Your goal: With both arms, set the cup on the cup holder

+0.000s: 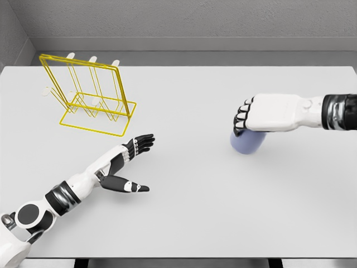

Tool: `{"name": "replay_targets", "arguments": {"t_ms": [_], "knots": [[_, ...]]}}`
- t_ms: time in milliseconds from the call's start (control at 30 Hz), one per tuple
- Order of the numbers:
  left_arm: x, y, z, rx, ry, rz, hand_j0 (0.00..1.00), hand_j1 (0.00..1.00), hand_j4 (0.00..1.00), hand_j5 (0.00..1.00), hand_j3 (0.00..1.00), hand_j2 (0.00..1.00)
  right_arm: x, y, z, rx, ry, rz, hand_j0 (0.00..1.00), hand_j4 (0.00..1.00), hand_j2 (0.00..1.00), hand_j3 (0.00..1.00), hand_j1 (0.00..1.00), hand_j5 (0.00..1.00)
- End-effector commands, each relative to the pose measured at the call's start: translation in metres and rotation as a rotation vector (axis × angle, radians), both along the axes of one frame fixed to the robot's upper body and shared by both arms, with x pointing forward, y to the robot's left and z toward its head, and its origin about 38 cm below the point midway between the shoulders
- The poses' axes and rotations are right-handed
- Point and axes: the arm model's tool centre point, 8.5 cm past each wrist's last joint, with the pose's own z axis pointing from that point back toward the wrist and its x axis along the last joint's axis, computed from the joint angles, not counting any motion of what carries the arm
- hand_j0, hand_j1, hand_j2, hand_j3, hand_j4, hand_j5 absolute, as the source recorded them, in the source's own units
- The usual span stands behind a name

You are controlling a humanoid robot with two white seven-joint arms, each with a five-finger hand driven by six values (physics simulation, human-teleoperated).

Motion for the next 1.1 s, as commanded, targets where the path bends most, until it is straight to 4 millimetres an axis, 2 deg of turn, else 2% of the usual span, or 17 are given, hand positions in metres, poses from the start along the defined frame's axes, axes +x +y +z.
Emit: {"name": "replay_targets", "arguments": {"t_ms": [0, 167, 333, 700, 800, 900, 1067], "knots": [[0.000, 0.000, 0.000, -0.001, 0.001, 0.001, 1.00, 1.00, 1.00, 1.00, 1.00, 1.00, -0.003, 0.015, -0.011, 0.014, 0.033, 0.034, 0.54, 0.54, 0.54, 0.54, 0.54, 0.54], [0.002, 0.001, 0.001, -0.002, -0.002, 0.002, 1.00, 1.00, 1.00, 1.00, 1.00, 1.00, -0.007, 0.035, -0.023, 0.035, 0.065, 0.081, 0.54, 0.54, 0.54, 0.54, 0.54, 0.54], [0.003, 0.001, 0.001, 0.001, -0.002, 0.003, 1.00, 1.00, 1.00, 1.00, 1.00, 1.00, -0.008, 0.048, -0.024, 0.058, 0.068, 0.105, 0.54, 0.54, 0.54, 0.54, 0.54, 0.54], [0.004, -0.003, 0.001, -0.005, -0.002, 0.002, 1.00, 1.00, 1.00, 1.00, 1.00, 1.00, -0.011, 0.092, -0.027, 0.112, 0.051, 0.187, 0.54, 0.54, 0.54, 0.54, 0.54, 0.54], [0.004, -0.003, 0.001, -0.005, -0.003, 0.003, 1.00, 1.00, 1.00, 1.00, 1.00, 1.00, -0.011, 0.097, -0.028, 0.120, 0.051, 0.196, 0.54, 0.54, 0.54, 0.54, 0.54, 0.54], [0.004, -0.002, 0.001, -0.006, -0.003, 0.005, 1.00, 1.00, 1.00, 1.00, 1.00, 1.00, -0.017, 0.112, -0.037, 0.106, 0.058, 0.229, 0.54, 0.54, 0.54, 0.54, 0.54, 0.54], [0.004, -0.002, 0.001, -0.006, -0.003, 0.005, 1.00, 1.00, 1.00, 1.00, 1.00, 1.00, -0.019, 0.113, -0.043, 0.096, 0.071, 0.234, 0.55, 0.55, 0.55, 0.55, 0.55, 0.55]]}}
